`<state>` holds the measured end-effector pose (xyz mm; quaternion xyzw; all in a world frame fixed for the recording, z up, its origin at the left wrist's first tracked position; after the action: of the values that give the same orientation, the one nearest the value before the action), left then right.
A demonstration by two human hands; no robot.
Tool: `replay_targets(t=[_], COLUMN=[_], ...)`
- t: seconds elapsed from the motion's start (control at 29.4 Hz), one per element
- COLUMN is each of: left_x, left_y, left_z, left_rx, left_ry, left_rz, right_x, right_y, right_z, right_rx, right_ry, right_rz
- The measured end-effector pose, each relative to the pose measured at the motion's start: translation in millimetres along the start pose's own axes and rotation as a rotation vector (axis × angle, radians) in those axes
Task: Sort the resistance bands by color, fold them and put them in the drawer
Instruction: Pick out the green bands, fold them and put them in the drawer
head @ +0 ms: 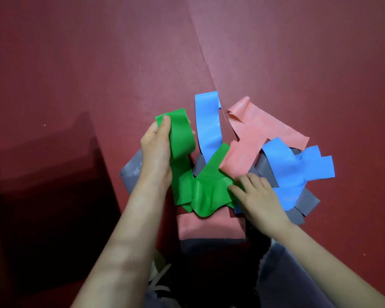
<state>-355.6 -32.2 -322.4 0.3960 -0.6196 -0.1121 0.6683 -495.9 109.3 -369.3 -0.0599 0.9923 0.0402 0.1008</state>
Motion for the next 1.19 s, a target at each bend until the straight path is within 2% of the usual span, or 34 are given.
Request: replay_targets(t=[0.14,0.24,0.37,0.51,0.85,0.95,1.12,1.19], left_x=[-6.5,-11.1,-15.2,-18.0,-31.0,-29.8,-30.5,-35.0], left_y=[2.0,3.7,3.2,3.2,26.8,30.8,31.0,33.2], left_z=[3.3,7.1,10.3,11.7,25.3,28.4,30.8,34.0], left_rx=[-0.004,-0.035,-0.057,-0.06,-0.129,-0.136,-0.146,-0.176], left_ry=[-0.005,-0.017,-0.061,-0.094,-0.145,-0.12,-0.072,-0.057], left_rz=[-0.027,-0.034,-0.01,0.0,0.008,0.021,0.018,-0.009], right_x=[6.4,17.7,28.5,36.9,15.1,11.1,2.6,0.1], right_y=[-2.7,-13.0,-33.7,-50.3,-90.8,-92.6,-94.6,-99.1], right_z=[-3.2,-15.7,-50.6,-77.0,-105.7,-105.3,-104.7,-108.0], right_rx=[0.031,0.104,0.255,0.265,0.297,0.212,-0.027,-0.009], right_ry=[0.075,-0.012,-0.384,-0.785,-0.869,-0.957,-1.101,-1.136], right_rz=[-0.005,0.018,0.176,0.475,0.245,0.271,0.245,0.254])
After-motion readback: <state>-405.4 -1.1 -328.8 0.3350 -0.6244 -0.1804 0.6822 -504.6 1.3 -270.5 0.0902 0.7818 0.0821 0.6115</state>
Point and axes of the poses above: each hand's wrist, its own y-axis away from the middle knuckle, its own z-axis out of the palm, x = y × z, the point moved 8 cm from there along -y, towards the middle knuckle, and after that the axes turned 15 degrees about x, right-handed, at the moved point
